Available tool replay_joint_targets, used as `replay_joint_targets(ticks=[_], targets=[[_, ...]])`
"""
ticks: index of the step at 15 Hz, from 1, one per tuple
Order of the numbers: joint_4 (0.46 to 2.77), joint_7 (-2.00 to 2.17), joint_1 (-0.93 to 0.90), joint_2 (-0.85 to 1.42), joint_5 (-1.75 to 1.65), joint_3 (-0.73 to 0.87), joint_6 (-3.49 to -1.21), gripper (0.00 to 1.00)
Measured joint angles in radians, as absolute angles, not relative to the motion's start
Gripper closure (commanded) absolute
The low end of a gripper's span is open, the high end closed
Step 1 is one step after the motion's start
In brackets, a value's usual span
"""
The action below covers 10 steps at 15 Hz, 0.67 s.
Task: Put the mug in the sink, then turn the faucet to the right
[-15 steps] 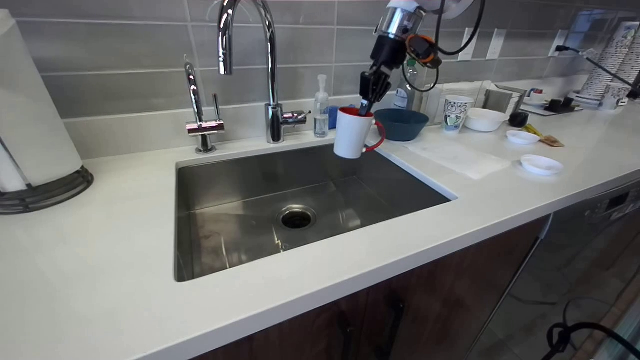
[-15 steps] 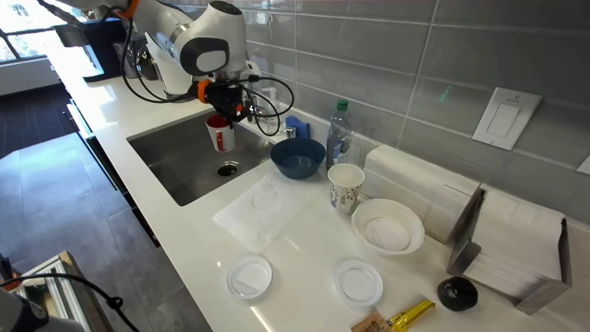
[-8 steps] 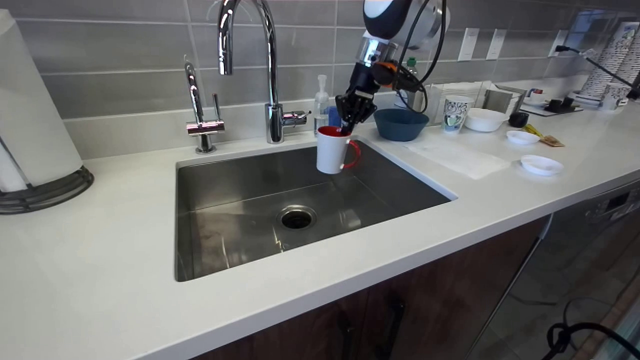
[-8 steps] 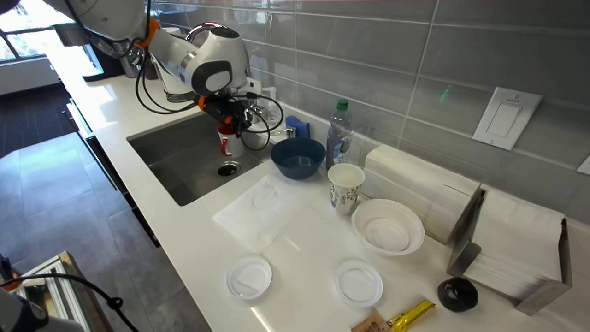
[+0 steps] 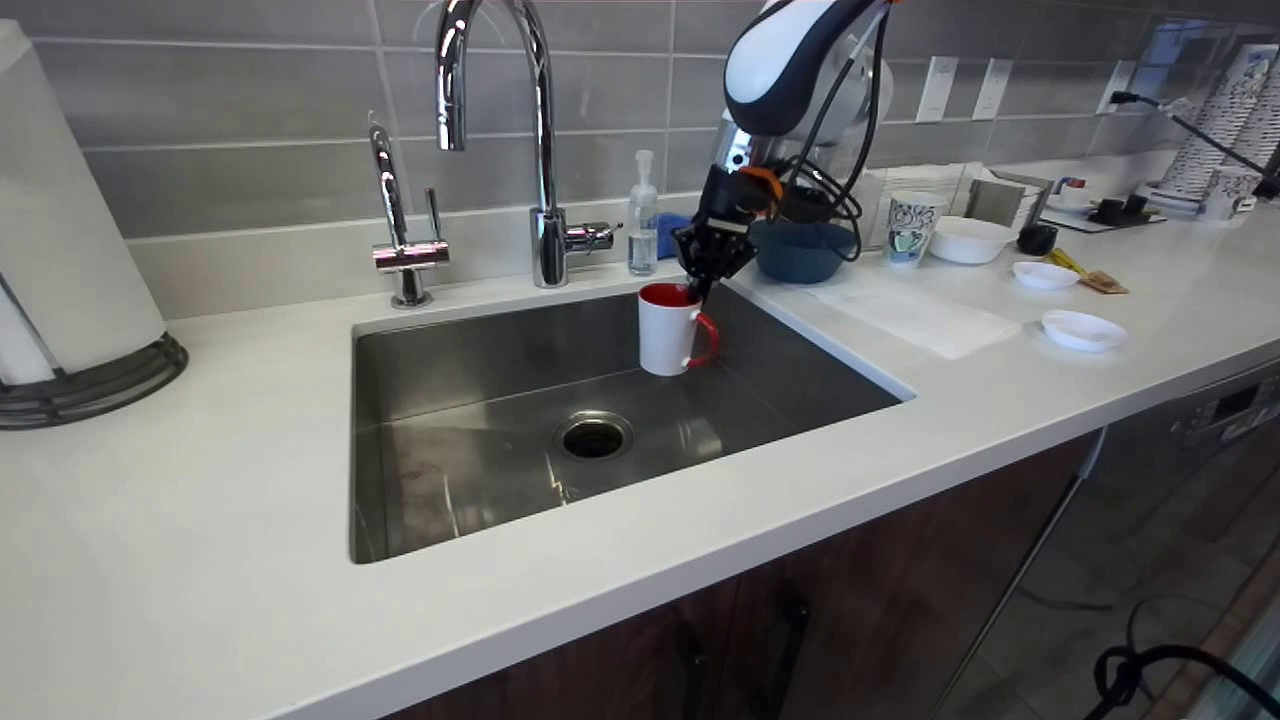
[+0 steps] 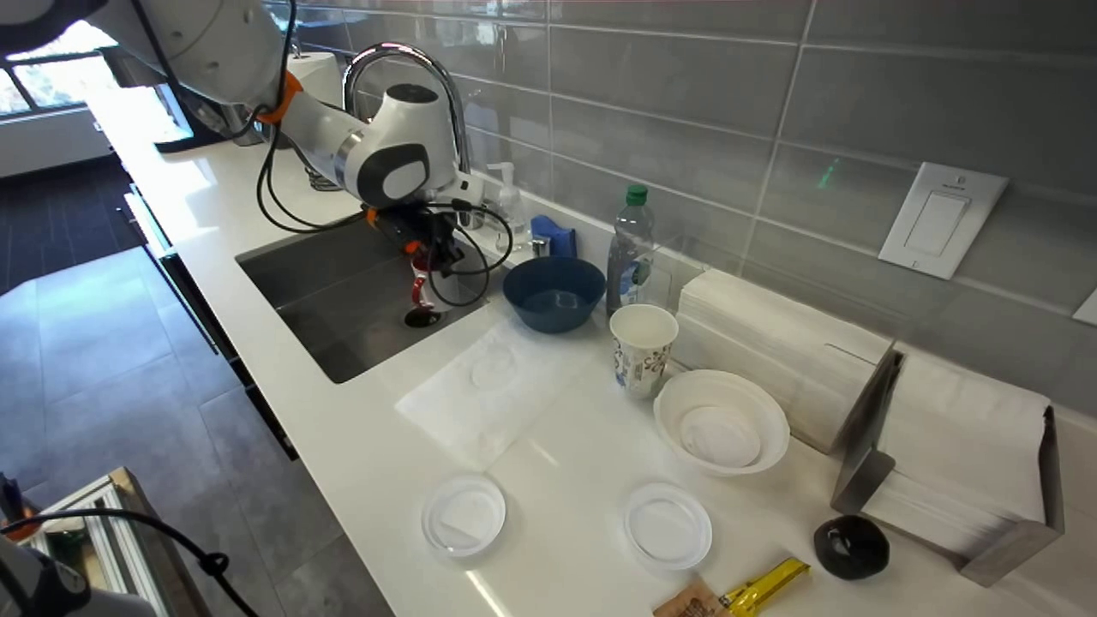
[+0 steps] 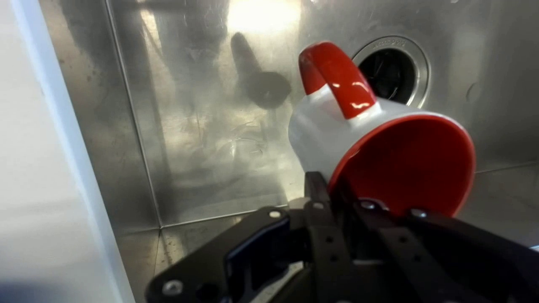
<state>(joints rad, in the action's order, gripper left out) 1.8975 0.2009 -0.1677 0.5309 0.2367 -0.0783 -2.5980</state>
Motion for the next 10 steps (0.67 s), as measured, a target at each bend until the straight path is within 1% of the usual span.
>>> replay_joint_targets(ticks=[1, 6, 10], targets=[[1.898, 0.201, -0.168, 0.531, 0.237, -0.078, -2.598, 0.98], [1.897, 0.228, -0.163, 0.554, 0.242, -0.085, -2.609, 0.98], [1.897, 0.350, -0.176, 0.604, 0.245, -0.076, -2.708, 0.98]])
